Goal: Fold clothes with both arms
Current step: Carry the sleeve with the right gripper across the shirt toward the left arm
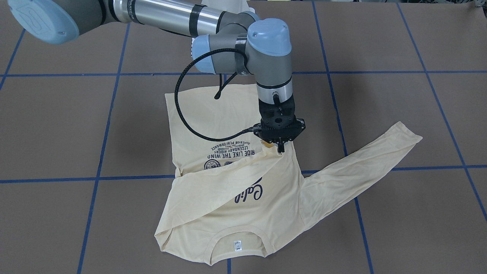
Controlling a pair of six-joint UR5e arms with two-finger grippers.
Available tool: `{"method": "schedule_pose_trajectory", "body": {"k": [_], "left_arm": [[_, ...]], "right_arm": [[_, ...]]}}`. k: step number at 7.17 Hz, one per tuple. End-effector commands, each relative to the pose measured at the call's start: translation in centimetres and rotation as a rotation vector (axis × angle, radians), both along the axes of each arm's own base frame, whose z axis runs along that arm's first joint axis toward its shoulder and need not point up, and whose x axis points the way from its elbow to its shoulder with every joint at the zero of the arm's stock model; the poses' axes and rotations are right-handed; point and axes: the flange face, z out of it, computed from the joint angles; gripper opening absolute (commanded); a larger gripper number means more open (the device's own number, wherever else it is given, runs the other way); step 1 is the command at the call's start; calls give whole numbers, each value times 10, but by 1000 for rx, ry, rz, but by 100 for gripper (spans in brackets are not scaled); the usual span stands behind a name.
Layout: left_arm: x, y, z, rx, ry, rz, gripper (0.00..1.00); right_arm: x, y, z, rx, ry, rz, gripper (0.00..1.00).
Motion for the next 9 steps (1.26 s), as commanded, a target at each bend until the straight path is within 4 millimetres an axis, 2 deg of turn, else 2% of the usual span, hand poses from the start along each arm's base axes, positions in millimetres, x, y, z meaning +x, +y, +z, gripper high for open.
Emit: {"method": "schedule_pose_trajectory", "body": {"k": [1,3,4,5,6,7,8,9], "left_arm": [[1,-1,0,1,-1,2,100],[2,-1,0,1,1,4,100],[3,-1,0,1,1,6,100],[4,-1,0,0,0,8,100],[15,-1,5,-7,-1,30,100],[53,-5,10,60,7,102,100],[67,-5,28,76,33,92,100],[97,-1,31,38,100,76,100]], "right_arm": [[-43,2,8,49,-10,21,0],[-58,-3,-27,44,-2,32,0],[-64,-3,-27,35,7,30,0],[-69,3,-29,41,10,33,65],[-69,6,-40,46,-1,35,99],[-66,6,-52,30,-22,50,100],[-60,6,-74,-2,-63,80,100],[-47,3,-90,-79,-125,135,100]]}}
